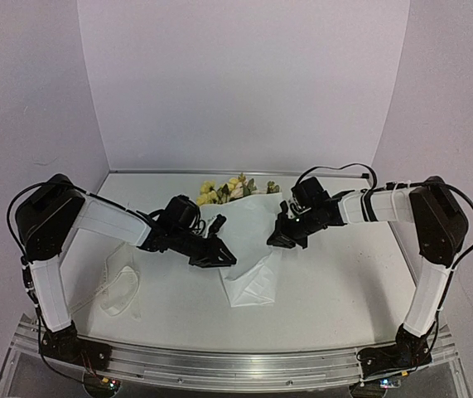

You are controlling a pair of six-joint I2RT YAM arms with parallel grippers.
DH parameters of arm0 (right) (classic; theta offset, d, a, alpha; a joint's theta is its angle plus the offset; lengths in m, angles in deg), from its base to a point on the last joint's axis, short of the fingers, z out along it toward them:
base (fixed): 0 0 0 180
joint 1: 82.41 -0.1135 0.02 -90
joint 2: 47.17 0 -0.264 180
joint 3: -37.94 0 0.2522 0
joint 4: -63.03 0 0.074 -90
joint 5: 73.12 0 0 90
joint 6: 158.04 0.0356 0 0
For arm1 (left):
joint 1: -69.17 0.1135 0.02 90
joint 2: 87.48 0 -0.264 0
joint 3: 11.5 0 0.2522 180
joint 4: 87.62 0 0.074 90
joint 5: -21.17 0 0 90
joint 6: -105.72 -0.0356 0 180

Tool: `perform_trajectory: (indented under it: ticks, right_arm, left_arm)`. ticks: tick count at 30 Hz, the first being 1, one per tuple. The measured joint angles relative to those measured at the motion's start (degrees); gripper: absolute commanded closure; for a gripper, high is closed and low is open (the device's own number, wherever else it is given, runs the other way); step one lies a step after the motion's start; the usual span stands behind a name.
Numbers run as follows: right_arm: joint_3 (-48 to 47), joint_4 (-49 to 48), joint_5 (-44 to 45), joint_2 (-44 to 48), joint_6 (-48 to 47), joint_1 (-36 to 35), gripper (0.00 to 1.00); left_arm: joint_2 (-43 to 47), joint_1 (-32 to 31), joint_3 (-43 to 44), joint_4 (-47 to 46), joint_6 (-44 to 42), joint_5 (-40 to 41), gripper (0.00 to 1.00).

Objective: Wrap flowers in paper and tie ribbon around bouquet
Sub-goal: Press the fold line on the folded wrapping paper.

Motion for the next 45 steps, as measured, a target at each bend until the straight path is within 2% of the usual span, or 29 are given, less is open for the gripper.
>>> perform_trajectory:
  ticks: [4, 11, 16, 22, 28, 35, 40, 45]
  right_arm:
    - [0.0, 0.5, 0.1, 0.0, -0.2, -0.2, 1.0]
    - [-0.8, 2.0, 0.1, 0.0, -1.1, -0.4, 1.0]
    - [-1.7, 3.1, 0.1, 0.0, -1.7, -0.7, 1.0]
    - [-3.8, 5.0, 0.1, 0.0, -2.8, -0.7, 1.0]
    - [-4.6, 6.0, 0.2, 0.0, -3.1, -0.7, 1.0]
    - [-4.6, 7.6, 0.1, 0.0, -3.3, -0.7, 1.0]
    - [-4.6, 9.6, 0.1, 0.9, -3.6, -0.7, 0.86]
    - [-2.2, 10.5, -0.2, 5.2, -3.4, -0.8, 0.66]
  left_arm:
    - [-1.8, -0.1, -0.9, 1.7, 0.5, 0.8, 0.78]
    - [-1.5, -0.1, -1.2, 4.2, 0.3, 1.7, 0.71]
    - [1.5, -0.1, -0.8, 5.2, -1.1, 0.8, 0.77]
    - [1.6, -2.4, 4.6, 7.2, -5.0, -2.3, 0.82]
    - [-3.6, -6.2, 9.4, 9.9, -8.3, -5.4, 0.83]
    - [-9.9, -7.6, 13.5, 13.7, -10.3, -6.6, 0.83]
    - [-10.5, -7.7, 14.6, 14.9, -10.7, -6.9, 0.84]
    - [-10.7, -7.9, 14.6, 15.2, -11.1, -7.0, 0.84]
